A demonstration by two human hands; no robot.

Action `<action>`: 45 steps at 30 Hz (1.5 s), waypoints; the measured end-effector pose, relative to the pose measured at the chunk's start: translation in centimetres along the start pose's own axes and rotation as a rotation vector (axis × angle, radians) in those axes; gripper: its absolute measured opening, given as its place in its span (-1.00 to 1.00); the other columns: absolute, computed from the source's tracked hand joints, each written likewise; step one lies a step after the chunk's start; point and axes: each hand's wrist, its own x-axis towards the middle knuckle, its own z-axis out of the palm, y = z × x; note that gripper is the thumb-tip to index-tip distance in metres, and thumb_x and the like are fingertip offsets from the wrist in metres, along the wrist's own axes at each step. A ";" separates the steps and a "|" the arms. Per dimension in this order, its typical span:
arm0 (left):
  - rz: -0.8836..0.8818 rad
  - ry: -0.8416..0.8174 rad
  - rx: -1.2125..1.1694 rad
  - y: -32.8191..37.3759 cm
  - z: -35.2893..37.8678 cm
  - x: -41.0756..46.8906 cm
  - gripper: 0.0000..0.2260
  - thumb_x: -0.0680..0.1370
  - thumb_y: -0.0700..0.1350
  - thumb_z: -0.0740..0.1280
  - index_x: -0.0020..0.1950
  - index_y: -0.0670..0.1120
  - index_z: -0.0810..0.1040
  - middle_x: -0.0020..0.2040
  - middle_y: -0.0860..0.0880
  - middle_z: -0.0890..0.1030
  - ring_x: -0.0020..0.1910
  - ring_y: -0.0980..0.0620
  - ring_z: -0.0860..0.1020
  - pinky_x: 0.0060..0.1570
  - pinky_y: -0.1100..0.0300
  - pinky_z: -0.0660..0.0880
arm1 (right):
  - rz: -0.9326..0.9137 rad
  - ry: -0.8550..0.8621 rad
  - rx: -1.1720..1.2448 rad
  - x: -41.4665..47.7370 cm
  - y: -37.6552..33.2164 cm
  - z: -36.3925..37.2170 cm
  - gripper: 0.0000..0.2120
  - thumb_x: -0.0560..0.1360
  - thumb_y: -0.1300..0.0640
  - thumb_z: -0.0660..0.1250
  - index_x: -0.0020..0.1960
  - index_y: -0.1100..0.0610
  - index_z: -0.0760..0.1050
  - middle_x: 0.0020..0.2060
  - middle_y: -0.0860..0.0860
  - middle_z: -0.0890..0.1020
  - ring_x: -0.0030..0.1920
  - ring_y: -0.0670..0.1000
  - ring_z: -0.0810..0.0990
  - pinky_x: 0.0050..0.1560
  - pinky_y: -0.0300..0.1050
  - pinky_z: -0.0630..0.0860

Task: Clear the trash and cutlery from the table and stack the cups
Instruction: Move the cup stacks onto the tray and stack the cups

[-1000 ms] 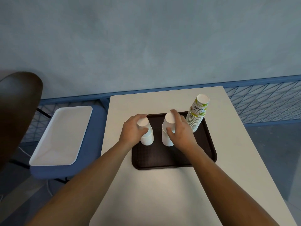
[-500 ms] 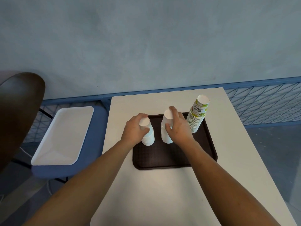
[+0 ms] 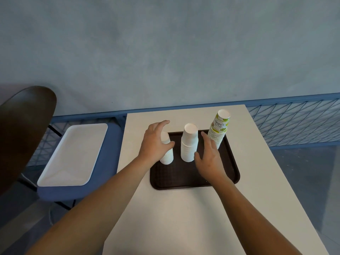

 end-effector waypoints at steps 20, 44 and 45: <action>0.329 -0.200 0.084 4.8 -3.0 0.4 -0.33 0.50 -0.03 0.52 0.55 0.22 0.34 0.51 0.03 0.37 0.48 -0.02 0.38 0.40 0.05 0.39 | 0.028 0.238 -0.167 -1.4 -4.9 -4.4 -0.52 0.56 0.22 0.34 0.47 0.09 0.41 0.44 0.10 0.39 0.39 0.18 0.37 0.37 0.11 0.41; -0.009 -0.385 0.434 8.0 7.0 4.8 -0.29 0.54 -0.21 0.48 0.59 0.22 0.30 0.62 -0.08 0.20 0.44 -0.21 0.45 0.29 -0.01 0.57 | -0.069 -0.167 -0.305 12.8 5.8 -10.6 -0.23 0.54 -0.10 0.38 0.61 -0.21 0.03 0.60 0.11 0.08 0.52 0.32 0.22 0.37 0.27 0.41; -0.025 -0.374 0.430 8.1 7.3 4.9 -0.31 0.55 -0.22 0.47 0.58 0.22 0.32 0.61 -0.08 0.23 0.41 -0.21 0.47 0.26 0.02 0.57 | -0.072 -0.193 -0.282 13.3 6.2 -10.5 -0.22 0.53 -0.10 0.39 0.60 -0.23 0.03 0.60 0.11 0.07 0.51 0.33 0.25 0.36 0.26 0.42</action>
